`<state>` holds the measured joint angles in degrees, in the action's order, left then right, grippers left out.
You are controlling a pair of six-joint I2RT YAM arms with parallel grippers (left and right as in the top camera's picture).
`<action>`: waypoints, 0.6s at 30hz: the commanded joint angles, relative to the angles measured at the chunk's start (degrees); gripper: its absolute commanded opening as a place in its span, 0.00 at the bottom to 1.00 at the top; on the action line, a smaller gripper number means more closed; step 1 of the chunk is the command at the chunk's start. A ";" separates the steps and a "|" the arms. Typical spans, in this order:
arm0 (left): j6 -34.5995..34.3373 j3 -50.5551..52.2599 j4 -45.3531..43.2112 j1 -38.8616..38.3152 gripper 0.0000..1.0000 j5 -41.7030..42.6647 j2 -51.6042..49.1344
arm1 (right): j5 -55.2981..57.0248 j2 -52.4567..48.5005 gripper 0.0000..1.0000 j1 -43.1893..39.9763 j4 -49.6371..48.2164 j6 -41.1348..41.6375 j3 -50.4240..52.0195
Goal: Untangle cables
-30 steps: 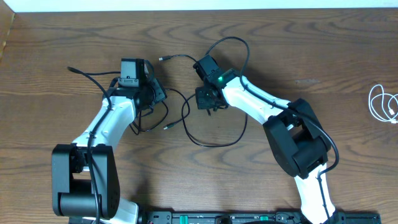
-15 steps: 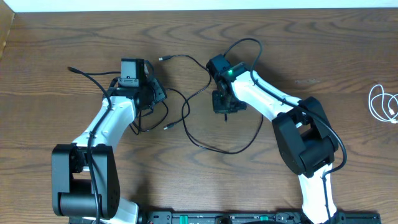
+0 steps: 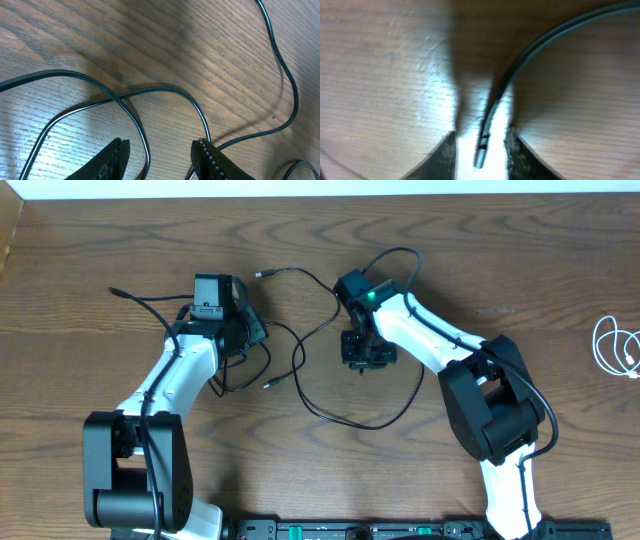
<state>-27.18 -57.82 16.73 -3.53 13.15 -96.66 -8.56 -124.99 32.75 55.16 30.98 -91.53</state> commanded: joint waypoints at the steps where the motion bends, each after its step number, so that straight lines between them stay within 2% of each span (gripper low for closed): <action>1: -0.09 -0.57 0.33 0.09 0.45 -0.76 0.22 | -2.49 -1.36 0.16 0.63 0.28 0.04 1.27; 3: -0.09 -0.57 0.33 0.09 0.45 -0.76 0.22 | -2.38 -1.36 0.03 0.66 0.63 0.04 1.27; 4: -0.09 -0.57 0.33 0.09 0.45 -0.76 0.22 | -2.51 -1.33 0.01 0.61 0.81 0.04 1.25; 7: -0.09 -0.57 0.33 0.09 0.45 -0.76 0.22 | -4.26 -1.20 0.01 -0.13 2.82 -0.46 -0.31; 10: -0.09 -0.57 0.33 0.09 0.45 -0.76 0.22 | -10.73 -1.20 0.01 -0.90 4.07 -5.88 -3.06; 15: -0.09 -0.57 0.33 0.09 0.45 -0.76 0.22 | -22.34 -1.20 0.10 -0.83 4.46 -14.03 -5.73; 18: -0.09 -0.57 0.33 0.09 0.45 -0.76 0.22 | -24.44 -1.20 0.18 -0.50 4.44 -17.53 -6.08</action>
<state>-27.18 -57.82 16.73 -3.53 13.15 -96.66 -26.46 -125.80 31.94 59.33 19.86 -96.51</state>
